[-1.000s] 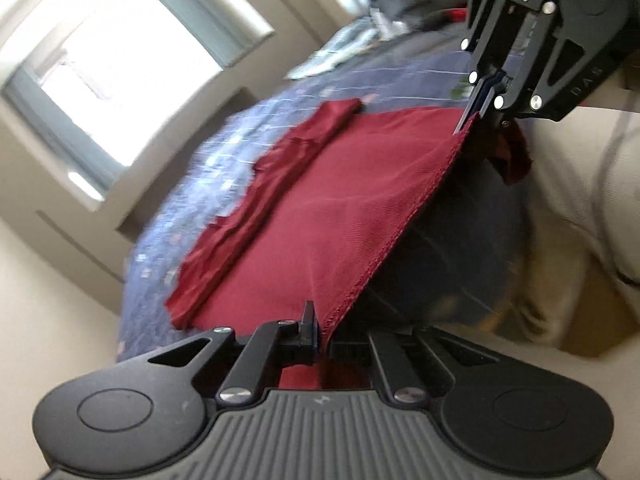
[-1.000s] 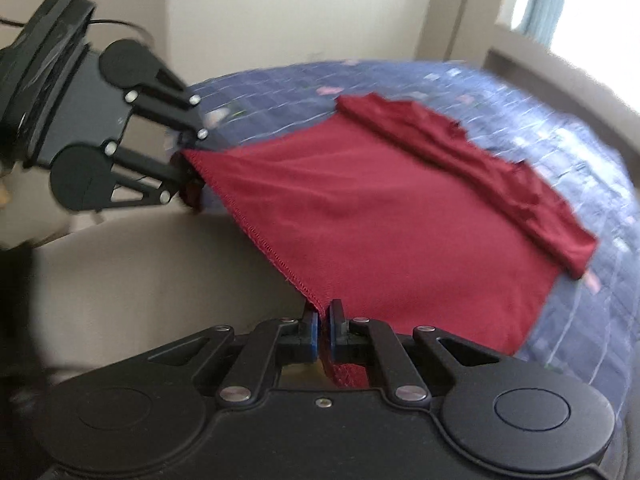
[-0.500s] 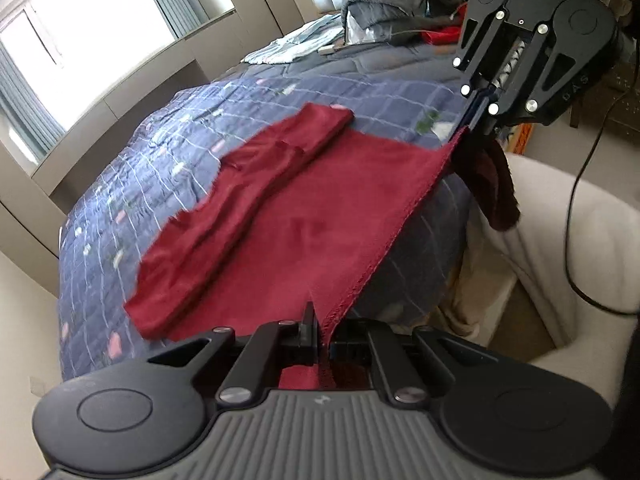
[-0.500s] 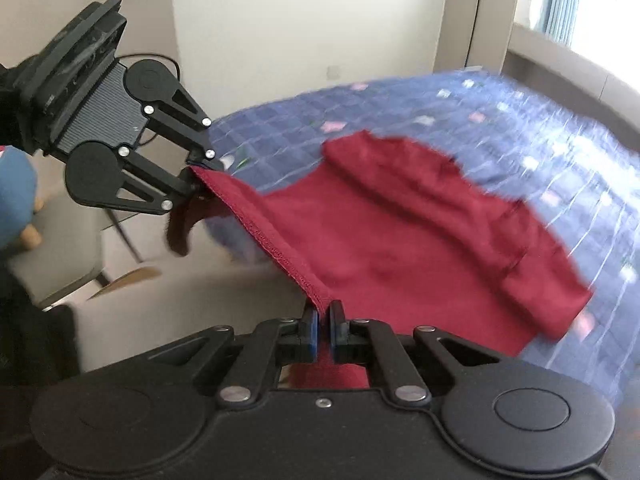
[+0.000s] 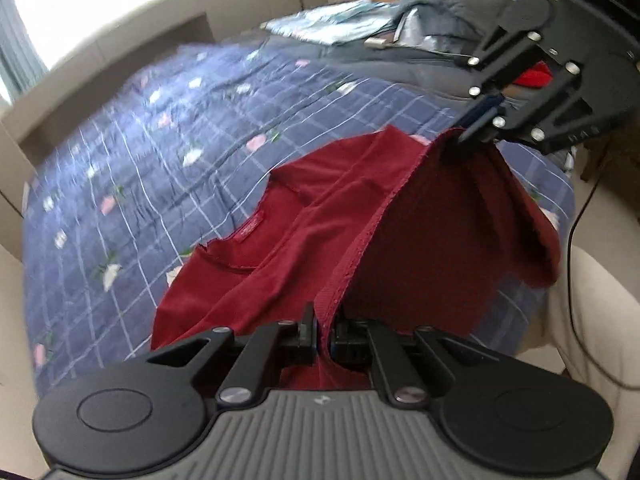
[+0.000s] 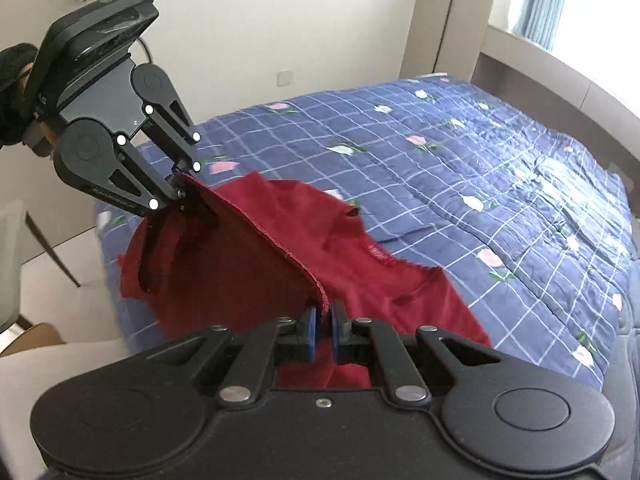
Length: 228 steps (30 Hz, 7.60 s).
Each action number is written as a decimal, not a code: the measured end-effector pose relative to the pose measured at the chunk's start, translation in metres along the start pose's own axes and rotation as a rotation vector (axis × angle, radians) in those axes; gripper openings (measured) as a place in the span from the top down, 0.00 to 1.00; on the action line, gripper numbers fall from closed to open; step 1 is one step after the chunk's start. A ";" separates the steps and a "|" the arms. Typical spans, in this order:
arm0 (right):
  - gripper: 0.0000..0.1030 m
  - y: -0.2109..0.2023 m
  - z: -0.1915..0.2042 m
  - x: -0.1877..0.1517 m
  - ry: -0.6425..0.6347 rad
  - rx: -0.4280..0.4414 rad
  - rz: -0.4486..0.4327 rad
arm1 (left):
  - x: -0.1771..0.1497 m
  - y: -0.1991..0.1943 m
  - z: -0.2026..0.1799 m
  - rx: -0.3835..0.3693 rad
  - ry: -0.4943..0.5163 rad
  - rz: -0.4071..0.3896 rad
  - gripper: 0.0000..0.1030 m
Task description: Fold small clothes
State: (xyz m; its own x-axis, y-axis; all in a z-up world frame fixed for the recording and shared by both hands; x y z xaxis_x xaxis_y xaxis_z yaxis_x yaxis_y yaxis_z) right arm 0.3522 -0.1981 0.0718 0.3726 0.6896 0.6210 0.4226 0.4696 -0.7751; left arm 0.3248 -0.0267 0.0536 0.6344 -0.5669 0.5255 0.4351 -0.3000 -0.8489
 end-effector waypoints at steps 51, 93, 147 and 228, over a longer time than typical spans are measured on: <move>0.03 0.169 -0.166 -0.044 0.540 -0.248 -0.075 | 0.013 0.138 0.215 -0.320 -0.812 -0.166 0.01; 0.94 0.086 -0.091 -0.089 0.281 -0.424 -0.324 | -0.039 0.083 0.109 0.117 -0.574 -0.440 0.92; 0.01 0.153 -0.161 -0.113 0.512 -0.532 -0.261 | -0.062 0.178 0.193 0.386 -0.975 -0.333 0.00; 0.01 0.153 0.119 -0.091 0.030 -0.789 -0.199 | -0.193 0.090 0.088 0.510 -0.951 -0.493 0.00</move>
State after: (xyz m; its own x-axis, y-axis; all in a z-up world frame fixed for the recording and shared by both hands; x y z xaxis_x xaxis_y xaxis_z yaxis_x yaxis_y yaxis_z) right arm 0.2846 -0.1234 -0.1168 0.2464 0.6136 0.7501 0.9369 0.0473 -0.3465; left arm 0.2978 0.1238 -0.1190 0.4533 0.3861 0.8034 0.8333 0.1365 -0.5358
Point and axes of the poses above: each gripper's, at about its wrist camera, not at the fingertips, and y roughly the way its jaws point, z to its left, x to its top, the point moved 5 cm from there along y, roughly the way its jaws point, and after that the axes turned 5 degrees about -y, right-handed, at the moved point
